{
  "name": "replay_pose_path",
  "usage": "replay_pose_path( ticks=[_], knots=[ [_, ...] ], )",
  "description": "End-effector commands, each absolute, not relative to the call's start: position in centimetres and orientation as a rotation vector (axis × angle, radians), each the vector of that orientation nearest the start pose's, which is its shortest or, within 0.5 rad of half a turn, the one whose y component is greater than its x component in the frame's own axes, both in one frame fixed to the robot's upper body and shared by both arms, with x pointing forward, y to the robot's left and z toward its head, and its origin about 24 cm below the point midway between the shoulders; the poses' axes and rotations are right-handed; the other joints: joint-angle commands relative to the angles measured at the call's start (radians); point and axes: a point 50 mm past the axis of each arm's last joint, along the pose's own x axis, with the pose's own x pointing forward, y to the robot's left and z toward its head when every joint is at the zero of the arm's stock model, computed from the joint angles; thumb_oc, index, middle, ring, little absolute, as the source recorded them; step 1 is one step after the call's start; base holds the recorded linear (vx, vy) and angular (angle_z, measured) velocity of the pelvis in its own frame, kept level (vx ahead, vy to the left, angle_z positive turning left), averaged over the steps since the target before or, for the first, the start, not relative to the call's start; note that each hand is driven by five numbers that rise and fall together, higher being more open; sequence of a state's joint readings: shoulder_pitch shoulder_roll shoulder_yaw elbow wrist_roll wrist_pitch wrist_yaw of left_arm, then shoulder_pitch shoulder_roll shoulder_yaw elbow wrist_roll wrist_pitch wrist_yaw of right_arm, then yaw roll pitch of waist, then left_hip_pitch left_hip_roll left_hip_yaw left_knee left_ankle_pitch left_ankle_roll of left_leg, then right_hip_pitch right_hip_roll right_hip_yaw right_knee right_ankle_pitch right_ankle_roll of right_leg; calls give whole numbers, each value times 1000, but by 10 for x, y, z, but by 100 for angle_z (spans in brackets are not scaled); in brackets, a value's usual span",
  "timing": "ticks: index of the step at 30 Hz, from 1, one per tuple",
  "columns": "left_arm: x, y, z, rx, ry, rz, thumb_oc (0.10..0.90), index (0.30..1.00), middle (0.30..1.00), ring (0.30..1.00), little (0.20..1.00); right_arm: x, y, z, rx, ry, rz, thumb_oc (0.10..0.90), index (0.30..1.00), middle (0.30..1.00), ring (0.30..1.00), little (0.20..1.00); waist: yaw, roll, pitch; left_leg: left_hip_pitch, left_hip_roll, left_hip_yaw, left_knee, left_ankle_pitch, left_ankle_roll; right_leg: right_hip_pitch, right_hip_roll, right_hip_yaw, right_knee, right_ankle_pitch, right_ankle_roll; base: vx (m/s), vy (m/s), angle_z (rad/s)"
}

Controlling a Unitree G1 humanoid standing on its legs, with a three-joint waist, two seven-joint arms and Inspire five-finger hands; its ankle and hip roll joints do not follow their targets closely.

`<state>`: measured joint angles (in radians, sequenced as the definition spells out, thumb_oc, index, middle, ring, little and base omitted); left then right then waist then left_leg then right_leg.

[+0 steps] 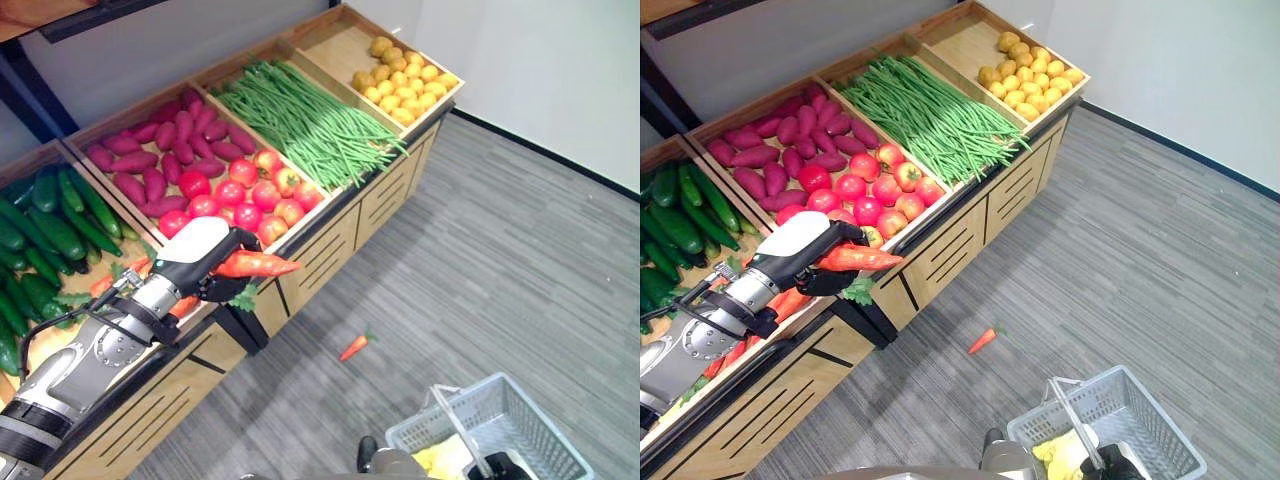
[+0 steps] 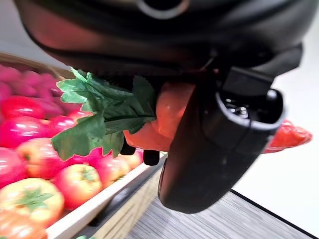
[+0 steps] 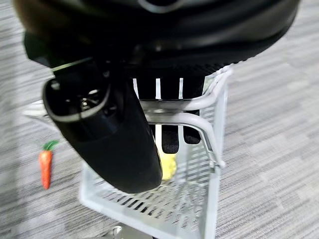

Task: Get the vegetables into the basket

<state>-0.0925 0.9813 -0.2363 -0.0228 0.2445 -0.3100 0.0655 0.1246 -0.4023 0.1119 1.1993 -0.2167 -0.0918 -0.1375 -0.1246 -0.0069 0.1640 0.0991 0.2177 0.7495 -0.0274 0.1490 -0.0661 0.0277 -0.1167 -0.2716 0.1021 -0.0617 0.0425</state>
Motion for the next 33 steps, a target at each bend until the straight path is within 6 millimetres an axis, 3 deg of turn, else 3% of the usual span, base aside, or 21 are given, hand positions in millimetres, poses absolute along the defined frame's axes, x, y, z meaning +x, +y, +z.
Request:
replay_pose_path(
  ticks=[1, 3, 5, 6, 7, 8, 10, 11, 16, 23, 24, 25, 26, 29, 33],
  knots=[
    [271, 226, 192, 1115, -629, -202, 400, 300, 300, 300, 300, 55, -318, -134, -697, 1194, -157, 400, 300, 300, 300, 300, -14, 12, -5, -4, 67, -31, 39, 37, -137, 43, -11, -2, -72, 36, 94, 39, -269, -12],
    [274, 220, 192, 1090, -642, -215, 400, 300, 300, 300, 300, 51, -325, -131, -708, 1201, -181, 400, 300, 300, 300, 300, -24, 15, 2, -16, 99, -35, 95, 52, -159, 52, 5, 6, -78, 25, 78, 42, -178, 4],
    [275, 217, 192, 1078, -650, -220, 400, 300, 300, 300, 300, 50, -329, -129, -714, 1203, -191, 400, 300, 300, 300, 300, -22, 20, 7, -23, 103, -67, 120, 47, -164, 58, 12, 17, -82, 18, 71, 38, -86, -10],
    [275, 217, 191, 1071, -648, -222, 400, 300, 300, 300, 300, 51, -332, -128, -728, 1205, -196, 400, 300, 300, 300, 300, -10, 23, 13, -36, 83, -137, 132, 48, -162, 59, 17, 39, -85, 15, 67, 6, -52, -47],
    [273, 218, 185, 1061, -633, -214, 400, 300, 300, 300, 300, 61, -338, -124, -739, 1183, -215, 400, 300, 300, 300, 300, 23, 22, 15, -116, -22, -374, 97, -1, -93, 36, 13, 103, -101, 47, 67, 71, -40, -53],
    [270, 222, 183, 1064, -626, -199, 400, 300, 300, 300, 300, 64, -339, -123, -745, 1176, -213, 400, 300, 300, 300, 300, 45, 16, 14, -129, -55, -476, 81, -25, -76, 31, 12, 147, -101, 50, 68, 87, -20, -92],
    [265, 228, 180, 1069, -609, -179, 400, 300, 300, 300, 300, 74, -337, -122, -763, 1160, -187, 400, 300, 300, 300, 300, 75, 8, 12, -151, -98, -614, 50, -43, -57, 18, 14, 207, -99, 61, 70, 115, 8, -178],
    [262, 232, 181, 1085, -612, -161, 400, 300, 300, 300, 300, 83, -334, -122, -770, 1130, -161, 400, 300, 300, 300, 300, 92, 4, 16, -168, -137, -718, 42, -51, -48, 2, 29, 274, -96, 73, 71, 56, 17, -147],
    [256, 229, 181, 1086, -618, -201, 400, 300, 300, 300, 300, 80, -326, -126, -755, 1140, -121, 400, 300, 300, 300, 300, 65, 8, -3, -99, -151, -648, -18, -74, -13, -17, 29, 330, -85, 72, 85, 41, 166, -91],
    [257, 229, 182, 1114, -614, -227, 400, 300, 300, 300, 300, 86, -313, -131, -760, 1125, -71, 400, 300, 300, 300, 300, 47, -8, -6, -52, -187, -500, -58, -106, 26, -124, -2, 427, -41, 154, 161, -58, 207, -60],
    [257, 230, 182, 1115, -609, -217, 400, 300, 300, 300, 300, 91, -311, -131, -759, 1112, -69, 400, 300, 300, 300, 300, 59, -7, 8, -53, -177, -480, -55, -107, 31, -150, -7, 381, 4, 146, 161, -166, 74, -76],
    [257, 232, 183, 1120, -605, -206, 400, 300, 300, 300, 300, 94, -310, -130, -758, 1102, -69, 400, 300, 300, 300, 300, 79, -3, 14, -57, -167, -459, -50, -106, 31, -158, -30, 289, 37, 133, 152, -190, 26, -93],
    [257, 236, 183, 1135, -592, -198, 400, 300, 300, 300, 300, 96, -309, -130, -753, 1096, -70, 400, 300, 300, 300, 300, 97, 4, 11, -62, -148, -423, -40, -105, 29, -140, -82, 142, 84, 115, 135, -118, 8, -104],
    [257, 236, 183, 1133, -588, -198, 400, 300, 300, 300, 300, 93, -308, -132, -758, 1107, -65, 400, 300, 300, 300, 300, 97, 1, 4, -52, -139, -390, -39, -103, 29, -117, -112, 93, 129, 107, 136, -69, 5, -68],
    [256, 237, 181, 1142, -569, -208, 400, 300, 300, 300, 300, 87, -309, -133, -753, 1132, -83, 400, 300, 300, 300, 300, 114, -17, -33, -44, -131, -341, -44, -97, 18, -70, -159, 47, 87, 166, 159, -4, -90, -47]
  ],
)
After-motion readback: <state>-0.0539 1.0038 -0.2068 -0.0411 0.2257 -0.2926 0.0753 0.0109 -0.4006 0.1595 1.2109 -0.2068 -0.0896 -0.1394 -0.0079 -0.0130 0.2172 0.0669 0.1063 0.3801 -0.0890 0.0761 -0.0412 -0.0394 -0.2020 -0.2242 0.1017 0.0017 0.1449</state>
